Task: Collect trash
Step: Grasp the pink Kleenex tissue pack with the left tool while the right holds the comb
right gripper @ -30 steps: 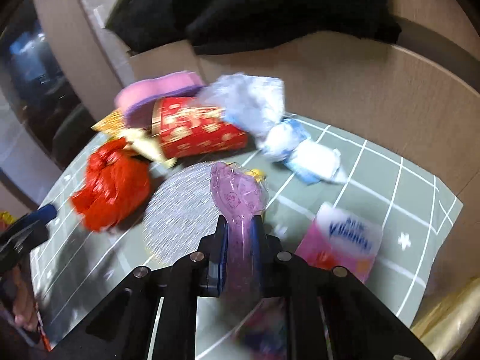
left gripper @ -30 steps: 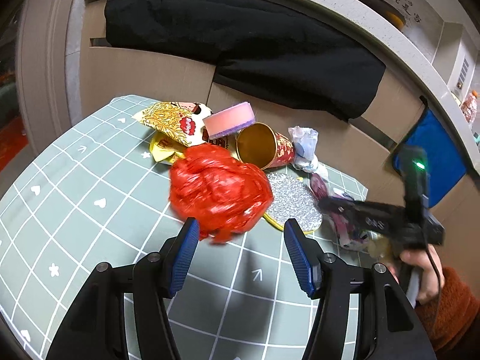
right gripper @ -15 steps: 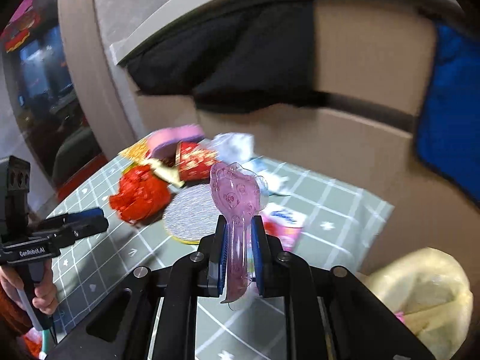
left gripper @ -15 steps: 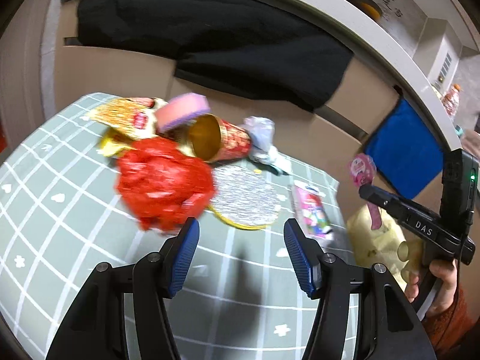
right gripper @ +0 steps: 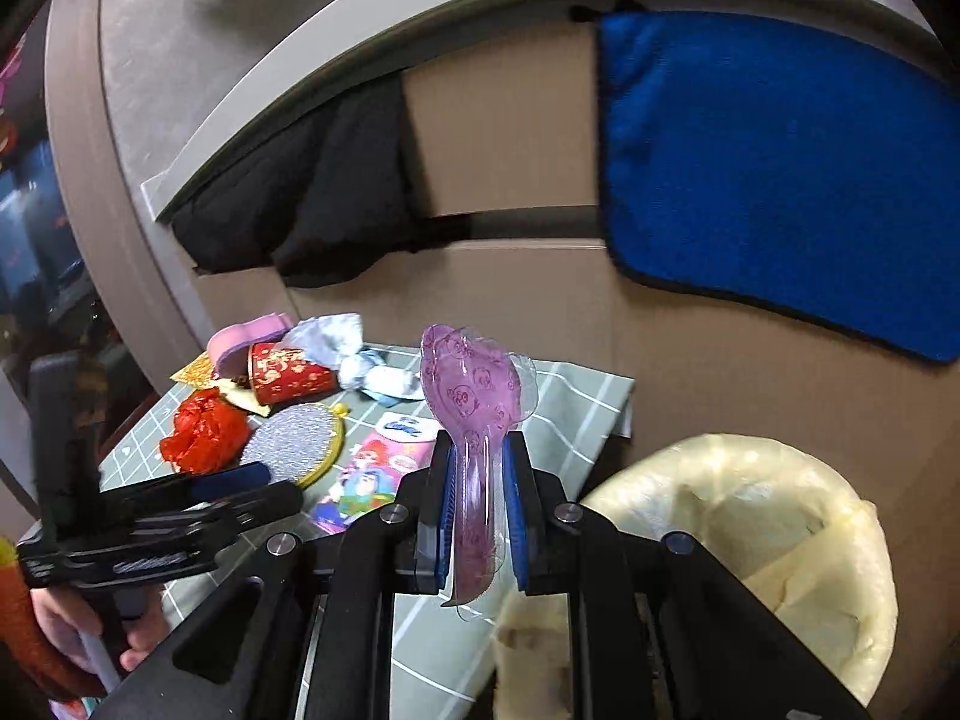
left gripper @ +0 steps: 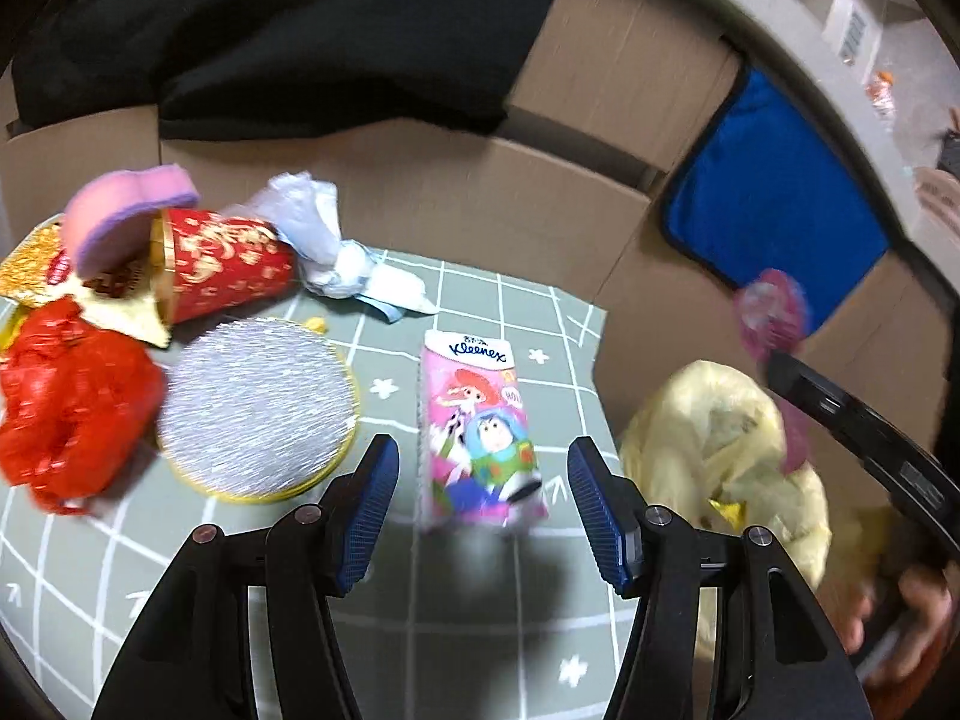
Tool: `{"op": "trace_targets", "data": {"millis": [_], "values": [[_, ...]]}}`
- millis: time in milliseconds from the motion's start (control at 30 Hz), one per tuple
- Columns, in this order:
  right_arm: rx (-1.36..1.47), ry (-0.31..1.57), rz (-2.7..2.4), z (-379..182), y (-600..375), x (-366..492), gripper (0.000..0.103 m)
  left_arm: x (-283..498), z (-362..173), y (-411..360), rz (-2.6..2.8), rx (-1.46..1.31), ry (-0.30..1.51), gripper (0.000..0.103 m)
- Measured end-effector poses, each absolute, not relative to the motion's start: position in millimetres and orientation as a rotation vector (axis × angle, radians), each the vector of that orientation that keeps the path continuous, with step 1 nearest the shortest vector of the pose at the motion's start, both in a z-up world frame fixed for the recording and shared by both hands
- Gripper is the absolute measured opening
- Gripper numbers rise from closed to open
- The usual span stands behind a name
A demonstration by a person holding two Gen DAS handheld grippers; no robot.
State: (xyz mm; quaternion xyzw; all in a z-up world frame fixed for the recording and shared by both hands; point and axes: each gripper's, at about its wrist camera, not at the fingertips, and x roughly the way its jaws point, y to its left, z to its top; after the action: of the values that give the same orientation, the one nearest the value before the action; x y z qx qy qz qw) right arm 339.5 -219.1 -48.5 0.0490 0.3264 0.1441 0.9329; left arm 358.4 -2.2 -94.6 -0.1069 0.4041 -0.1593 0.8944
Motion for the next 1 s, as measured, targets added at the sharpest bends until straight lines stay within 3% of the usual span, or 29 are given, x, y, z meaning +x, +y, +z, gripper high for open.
{"op": "trace_targets", "data": {"millis": [400,600,767,1000], "values": [[0.141,0.658,0.264,-55.3,-249.4,328.5,0.015,391.2,-130.0,-39.7,-0.203,-0.138,0.941,0.059],[0.141,0.661,0.279,-55.5,-246.0,324.7,0.015,382.4,-126.4,-31.6,-0.22,-0.157,0.946,0.048],[0.106,0.652,0.3,-45.6,-231.4,314.4,0.015,353.3,-108.4,-9.7,-0.232,-0.177,0.907,0.046],[0.024,0.601,0.34,-22.7,-199.8,291.1,0.015,305.9,-50.6,11.7,-0.206,-0.158,0.716,0.046]]}}
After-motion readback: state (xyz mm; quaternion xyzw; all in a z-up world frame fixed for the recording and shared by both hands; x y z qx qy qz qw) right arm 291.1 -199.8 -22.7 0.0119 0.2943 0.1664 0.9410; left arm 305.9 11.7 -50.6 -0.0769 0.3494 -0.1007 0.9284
